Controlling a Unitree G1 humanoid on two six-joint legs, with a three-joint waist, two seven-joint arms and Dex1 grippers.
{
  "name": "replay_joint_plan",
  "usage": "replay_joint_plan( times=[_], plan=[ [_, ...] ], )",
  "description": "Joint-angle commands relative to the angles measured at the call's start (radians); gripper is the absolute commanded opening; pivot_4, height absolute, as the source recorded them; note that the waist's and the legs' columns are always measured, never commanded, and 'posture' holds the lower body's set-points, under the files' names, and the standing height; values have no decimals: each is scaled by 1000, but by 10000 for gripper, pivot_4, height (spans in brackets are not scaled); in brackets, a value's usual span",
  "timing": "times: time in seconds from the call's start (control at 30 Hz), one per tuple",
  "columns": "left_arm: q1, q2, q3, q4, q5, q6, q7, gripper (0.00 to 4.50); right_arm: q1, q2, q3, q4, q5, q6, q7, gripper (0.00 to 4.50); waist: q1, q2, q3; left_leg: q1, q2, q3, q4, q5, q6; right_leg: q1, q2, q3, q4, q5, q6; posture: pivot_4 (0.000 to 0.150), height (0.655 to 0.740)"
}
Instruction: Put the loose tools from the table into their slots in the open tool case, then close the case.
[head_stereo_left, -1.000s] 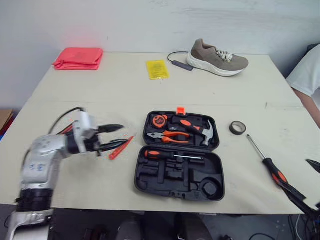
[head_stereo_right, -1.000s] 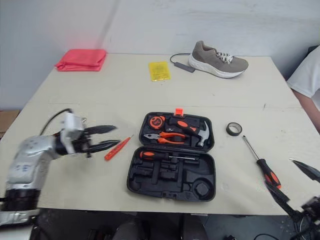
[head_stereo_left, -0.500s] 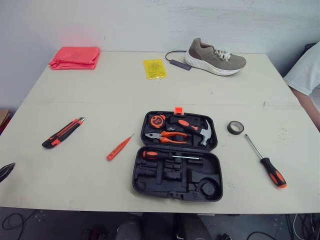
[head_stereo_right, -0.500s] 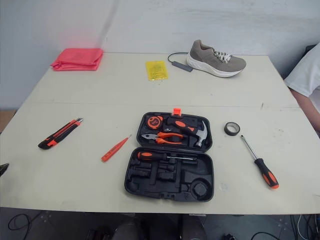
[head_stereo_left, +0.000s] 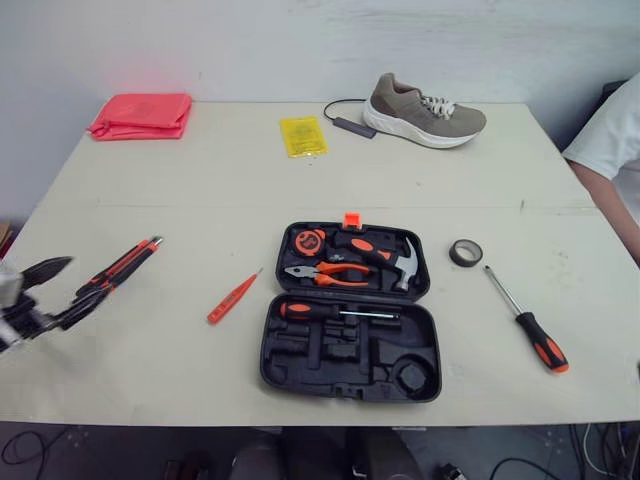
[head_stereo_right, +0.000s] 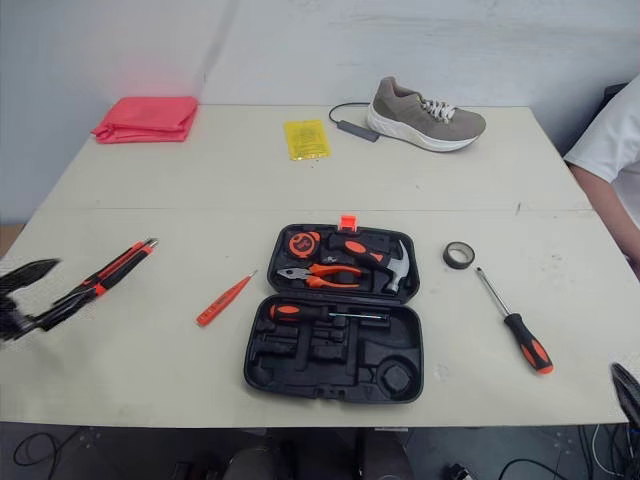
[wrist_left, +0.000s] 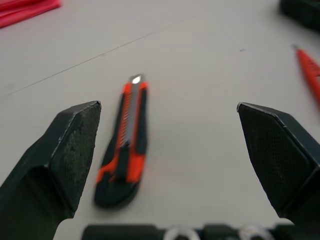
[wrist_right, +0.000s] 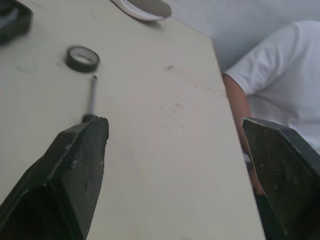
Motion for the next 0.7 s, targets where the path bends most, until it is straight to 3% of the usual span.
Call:
replay_joint_plan(
  times=[0.03, 0.2, 0.4, 0.7],
  plan=[
    [-62, -15, -114, -260, -92, 134, -6, 44229, 48, -50, 32, -171, 64, 209, -80, 45000, 1, -1, 0, 0, 0, 0, 0, 1, 0, 0, 1, 0, 0, 0, 0, 1500, 7400],
    [-144, -63, -285, -529, -210, 314, -11, 44229, 38, -143, 71, -226, 108, 445, -125, 45000, 3, -1, 0, 0, -1, 1, 1, 4, 3, 1, 2, 3, 0, 1, 2, 1500, 7400],
    [-256, -124, -487, -715, -298, 439, -74, 44229, -60, -243, 152, -93, 74, 624, -103, 45000, 1, -2, 1, 0, -3, 1, 2, 7, 1, 2, 8, 6, -3, 2, 4, 1500, 7400],
    [-308, -149, -553, -776, -339, 511, -99, 44229, -197, -298, 257, 171, -35, 590, 70, 45000, 1, -2, 1, 1, -2, 1, 3, 8, -2, 4, 20, 9, -4, 2, 4, 1500, 7400]
  ],
)
